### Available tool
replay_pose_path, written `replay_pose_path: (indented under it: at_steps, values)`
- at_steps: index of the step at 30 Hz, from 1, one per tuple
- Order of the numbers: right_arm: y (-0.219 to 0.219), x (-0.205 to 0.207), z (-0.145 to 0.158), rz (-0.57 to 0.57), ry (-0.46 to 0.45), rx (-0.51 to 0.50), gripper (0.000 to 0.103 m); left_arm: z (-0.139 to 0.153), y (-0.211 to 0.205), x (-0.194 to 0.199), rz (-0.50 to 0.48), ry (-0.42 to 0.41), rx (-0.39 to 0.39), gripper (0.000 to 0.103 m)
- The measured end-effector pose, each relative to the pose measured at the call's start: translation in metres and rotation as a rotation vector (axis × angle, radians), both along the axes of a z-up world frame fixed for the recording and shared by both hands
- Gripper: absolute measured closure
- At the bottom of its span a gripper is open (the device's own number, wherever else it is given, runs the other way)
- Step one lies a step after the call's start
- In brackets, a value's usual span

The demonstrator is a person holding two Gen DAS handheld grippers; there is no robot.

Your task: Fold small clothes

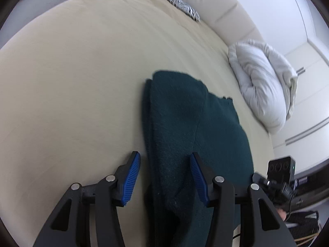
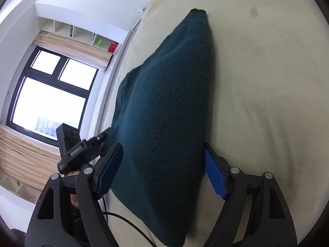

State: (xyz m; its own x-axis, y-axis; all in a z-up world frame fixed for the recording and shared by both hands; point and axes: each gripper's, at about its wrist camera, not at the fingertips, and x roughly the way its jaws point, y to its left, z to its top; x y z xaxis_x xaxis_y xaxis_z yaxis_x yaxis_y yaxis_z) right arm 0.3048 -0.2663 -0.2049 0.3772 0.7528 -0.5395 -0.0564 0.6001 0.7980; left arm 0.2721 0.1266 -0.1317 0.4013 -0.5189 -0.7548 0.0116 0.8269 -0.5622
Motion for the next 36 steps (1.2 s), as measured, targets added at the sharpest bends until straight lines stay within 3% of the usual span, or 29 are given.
replay_pose_path:
  at_steps: [5, 12, 16, 21, 26, 32, 36]
  values:
    - [-0.001, 0.007, -0.009, -0.024, 0.042, 0.058, 0.043, -0.015, 0.008, 0.018, 0.007, 0.086, -0.145, 0.052]
    - [0.011, 0.015, -0.014, -0.021, 0.047, 0.039, 0.053, -0.015, -0.002, 0.019, 0.009, 0.093, -0.139, 0.073]
    - [0.010, -0.003, -0.003, -0.038, 0.026, 0.000, 0.061, 0.003, -0.007, 0.002, 0.015, 0.061, -0.109, 0.078]
    - [0.020, -0.022, 0.032, -0.039, -0.046, -0.063, 0.064, 0.048, -0.032, -0.057, -0.048, -0.042, -0.024, 0.079]
    - [0.016, -0.092, 0.070, -0.023, -0.126, -0.100, 0.064, 0.073, -0.055, -0.130, -0.093, -0.092, -0.016, 0.079]
    - [-0.001, -0.172, 0.078, -0.045, -0.143, -0.095, 0.064, 0.079, -0.089, -0.204, -0.150, -0.116, -0.005, 0.078]
    - [-0.013, -0.210, 0.064, -0.071, -0.115, -0.069, 0.064, 0.055, -0.099, -0.222, -0.158, -0.073, 0.004, 0.078]
